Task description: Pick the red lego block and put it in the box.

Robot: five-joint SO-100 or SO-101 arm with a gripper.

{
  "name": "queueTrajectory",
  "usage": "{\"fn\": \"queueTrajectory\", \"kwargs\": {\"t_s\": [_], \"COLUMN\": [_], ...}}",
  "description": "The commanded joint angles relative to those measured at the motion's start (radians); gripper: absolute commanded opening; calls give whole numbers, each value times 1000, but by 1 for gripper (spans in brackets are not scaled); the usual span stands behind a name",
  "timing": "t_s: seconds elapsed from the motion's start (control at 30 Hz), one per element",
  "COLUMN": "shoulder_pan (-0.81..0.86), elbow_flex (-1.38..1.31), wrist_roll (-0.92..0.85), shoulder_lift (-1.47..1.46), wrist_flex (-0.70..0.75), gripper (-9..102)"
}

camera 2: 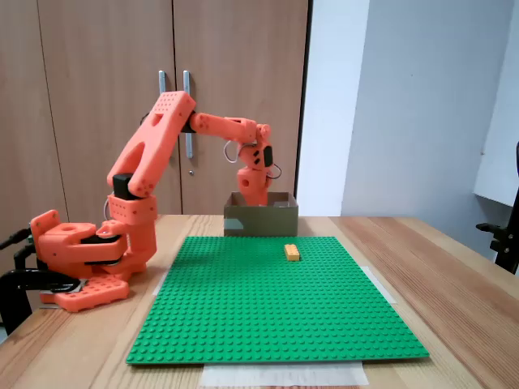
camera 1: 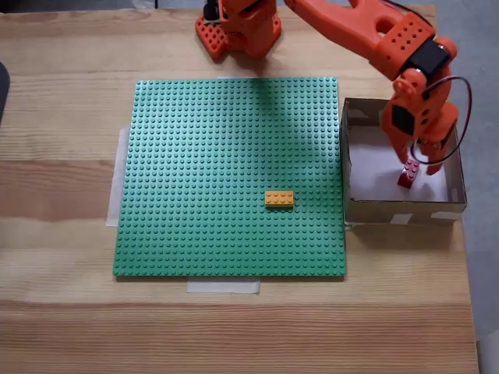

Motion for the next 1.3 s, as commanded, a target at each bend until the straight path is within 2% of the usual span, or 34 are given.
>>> {"fn": "queueTrajectory", "kwargs": {"t_s": [0.0,0.17,0.5,0.8,1.0,1.27], "shoulder_pan": [9,43,133,184,238,341], "elbow_flex": [25,61,285,345,388,637], "wrist_roll": [11,81,29,86,149,215], "shoulder_lift": [66,149,457,630,769,1026], "wrist_flex": [-35,-61,-118,-112,-135,-229], "gripper": [17,16,10,-1,-1,-1]}}
